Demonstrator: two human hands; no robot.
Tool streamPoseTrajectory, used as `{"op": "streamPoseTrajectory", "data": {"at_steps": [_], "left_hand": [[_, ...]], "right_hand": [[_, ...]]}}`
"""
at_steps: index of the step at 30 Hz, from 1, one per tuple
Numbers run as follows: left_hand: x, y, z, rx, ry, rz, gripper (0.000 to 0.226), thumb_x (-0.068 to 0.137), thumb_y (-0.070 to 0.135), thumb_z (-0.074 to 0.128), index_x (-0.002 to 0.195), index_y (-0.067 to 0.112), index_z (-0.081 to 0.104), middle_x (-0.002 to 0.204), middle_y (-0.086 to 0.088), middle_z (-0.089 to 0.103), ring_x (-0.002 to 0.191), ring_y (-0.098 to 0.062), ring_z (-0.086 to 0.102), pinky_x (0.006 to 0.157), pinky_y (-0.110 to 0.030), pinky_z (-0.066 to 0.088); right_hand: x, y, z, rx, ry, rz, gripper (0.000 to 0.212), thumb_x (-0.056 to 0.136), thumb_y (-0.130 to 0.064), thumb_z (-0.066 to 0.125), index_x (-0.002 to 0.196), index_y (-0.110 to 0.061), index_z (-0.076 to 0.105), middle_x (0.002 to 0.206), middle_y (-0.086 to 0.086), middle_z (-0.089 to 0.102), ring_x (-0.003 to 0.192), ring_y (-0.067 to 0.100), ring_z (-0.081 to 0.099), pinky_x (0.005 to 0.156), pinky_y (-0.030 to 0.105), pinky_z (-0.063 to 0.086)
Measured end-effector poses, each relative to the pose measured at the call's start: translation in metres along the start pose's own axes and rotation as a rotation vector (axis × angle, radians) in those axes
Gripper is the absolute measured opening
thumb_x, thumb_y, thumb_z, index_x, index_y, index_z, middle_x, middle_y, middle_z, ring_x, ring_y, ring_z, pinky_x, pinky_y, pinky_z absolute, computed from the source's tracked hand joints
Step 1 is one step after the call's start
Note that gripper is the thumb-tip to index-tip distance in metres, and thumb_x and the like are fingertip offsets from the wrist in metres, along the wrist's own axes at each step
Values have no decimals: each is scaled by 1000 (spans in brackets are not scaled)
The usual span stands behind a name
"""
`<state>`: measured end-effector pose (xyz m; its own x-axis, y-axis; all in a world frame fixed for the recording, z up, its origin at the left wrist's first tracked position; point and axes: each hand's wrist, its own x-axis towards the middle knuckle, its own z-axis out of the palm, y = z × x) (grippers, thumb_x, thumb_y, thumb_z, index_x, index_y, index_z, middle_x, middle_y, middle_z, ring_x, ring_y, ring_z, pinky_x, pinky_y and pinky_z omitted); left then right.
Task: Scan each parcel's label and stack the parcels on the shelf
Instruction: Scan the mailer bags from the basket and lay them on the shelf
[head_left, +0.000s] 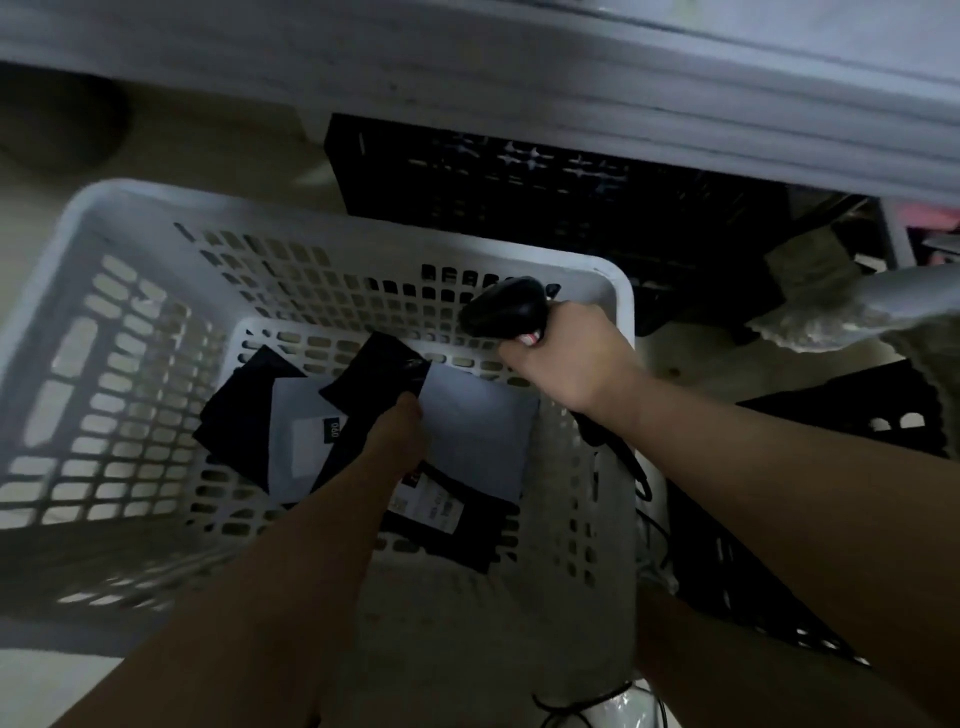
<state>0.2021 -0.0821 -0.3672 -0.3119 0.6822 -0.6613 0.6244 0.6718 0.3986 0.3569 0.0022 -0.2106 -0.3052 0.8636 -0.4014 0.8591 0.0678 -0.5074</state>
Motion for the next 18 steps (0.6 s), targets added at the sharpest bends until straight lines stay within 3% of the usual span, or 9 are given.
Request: {"op": "streamPoseTrajectory", "data": {"at_steps": [5,6,9,10,12,14,16,18], "left_hand": [[-32,23,-47,-86,31,238,25,96,5,49,112,-3,66,116,-20,64,109,-33,58,90,-29,42],[-42,30,-60,-110,20,276,25,97,5,49,111,-3,67,115,-20,65,103,-32,60,85,-25,43],[-81,51,-105,-187,51,343,22,98,8,47,100,8,69,90,-14,64,64,-19,54,53,-14,41],[-96,58,-121,-209,83,378,20,98,8,48,96,11,69,83,-11,62,61,-17,52,52,-15,40],[-128,71,-153,-284,160,472,19,94,7,53,82,13,67,71,-5,62,60,-15,54,56,-23,44],[-161,82,-184,-394,236,542,21,89,2,57,71,10,62,57,1,58,49,-4,54,53,-21,45],[-194,91,-212,-458,279,577,13,88,2,59,77,8,62,58,0,54,43,2,50,49,-15,43],[-224,96,-234,-502,287,638,5,91,7,59,90,7,64,63,1,54,53,-2,52,58,-18,44]], "right_hand": [[-22,-15,-15,8,-36,-35,39,85,-31,61,54,-14,44,53,1,46,55,16,48,52,29,34],[-30,-20,-21,9,-40,-49,40,85,-30,61,54,-14,42,52,1,45,55,17,46,53,30,34],[-53,-39,-39,39,-2,-97,40,85,-29,63,54,-14,42,52,1,44,55,16,44,55,29,32],[-61,-47,-45,59,33,-116,37,84,-27,64,55,-14,43,53,2,45,57,17,45,56,30,32],[-77,-63,-56,162,112,-141,24,82,-23,68,65,-14,54,62,1,52,65,17,51,57,29,34],[-95,-82,-66,333,171,-159,13,80,-18,74,85,-15,62,76,-1,59,76,13,56,61,24,38],[-115,-99,-77,524,204,-236,25,77,-14,80,97,-12,65,86,-3,66,83,9,60,68,21,45],[-135,-112,-86,690,204,-349,34,75,-14,83,105,-11,69,92,-7,71,85,-1,65,74,15,48]]}}
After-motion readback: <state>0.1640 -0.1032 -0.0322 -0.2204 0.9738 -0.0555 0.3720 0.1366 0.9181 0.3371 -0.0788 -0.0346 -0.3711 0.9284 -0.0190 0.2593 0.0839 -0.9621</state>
